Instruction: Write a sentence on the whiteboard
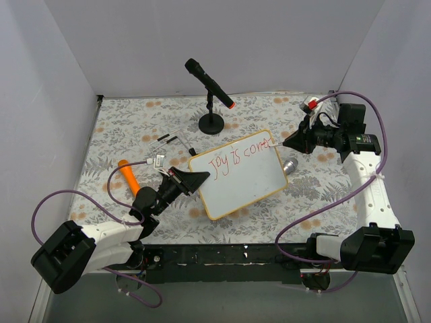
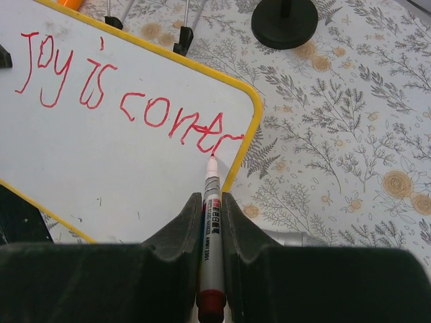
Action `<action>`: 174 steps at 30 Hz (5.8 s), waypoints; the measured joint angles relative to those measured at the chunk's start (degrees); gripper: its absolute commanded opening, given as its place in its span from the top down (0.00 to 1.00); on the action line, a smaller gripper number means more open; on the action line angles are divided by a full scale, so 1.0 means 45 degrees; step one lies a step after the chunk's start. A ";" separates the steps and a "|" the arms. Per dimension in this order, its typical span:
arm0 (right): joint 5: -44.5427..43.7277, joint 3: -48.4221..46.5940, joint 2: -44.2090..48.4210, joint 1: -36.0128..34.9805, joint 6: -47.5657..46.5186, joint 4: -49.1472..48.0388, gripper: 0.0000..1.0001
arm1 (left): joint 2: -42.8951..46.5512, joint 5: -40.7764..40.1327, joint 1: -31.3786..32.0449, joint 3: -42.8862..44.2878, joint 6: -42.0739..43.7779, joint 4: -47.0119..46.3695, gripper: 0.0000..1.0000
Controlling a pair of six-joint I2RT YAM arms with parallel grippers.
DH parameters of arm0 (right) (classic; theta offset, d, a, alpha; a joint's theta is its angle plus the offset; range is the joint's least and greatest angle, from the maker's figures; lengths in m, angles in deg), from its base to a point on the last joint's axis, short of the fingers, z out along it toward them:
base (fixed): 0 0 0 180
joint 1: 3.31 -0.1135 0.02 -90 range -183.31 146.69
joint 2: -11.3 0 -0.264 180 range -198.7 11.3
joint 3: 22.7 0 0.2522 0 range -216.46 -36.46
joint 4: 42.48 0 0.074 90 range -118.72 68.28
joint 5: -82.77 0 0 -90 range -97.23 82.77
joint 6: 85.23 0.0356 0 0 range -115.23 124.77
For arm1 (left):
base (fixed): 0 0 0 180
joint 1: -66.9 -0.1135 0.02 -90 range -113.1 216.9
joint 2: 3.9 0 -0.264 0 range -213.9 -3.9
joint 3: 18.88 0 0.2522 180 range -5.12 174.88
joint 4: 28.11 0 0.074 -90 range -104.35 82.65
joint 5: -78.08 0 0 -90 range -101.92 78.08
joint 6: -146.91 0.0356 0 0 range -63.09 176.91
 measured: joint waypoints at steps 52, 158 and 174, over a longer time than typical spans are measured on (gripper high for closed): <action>-0.0457 -0.0636 -0.0583 -0.0010 0.0058 0.0015 0.99 | -0.0170 -0.0019 -0.0015 -0.0024 -0.0010 -0.0107 1.00; 0.1953 -0.1889 0.0180 -0.4182 -0.4401 0.3580 0.99 | 0.0029 -0.2443 0.0408 0.1151 0.0413 0.0845 1.00; 0.1962 -0.2006 0.0695 -0.3118 -0.4391 0.3585 0.99 | 0.0267 -0.2414 0.0408 0.0811 0.0325 0.0593 1.00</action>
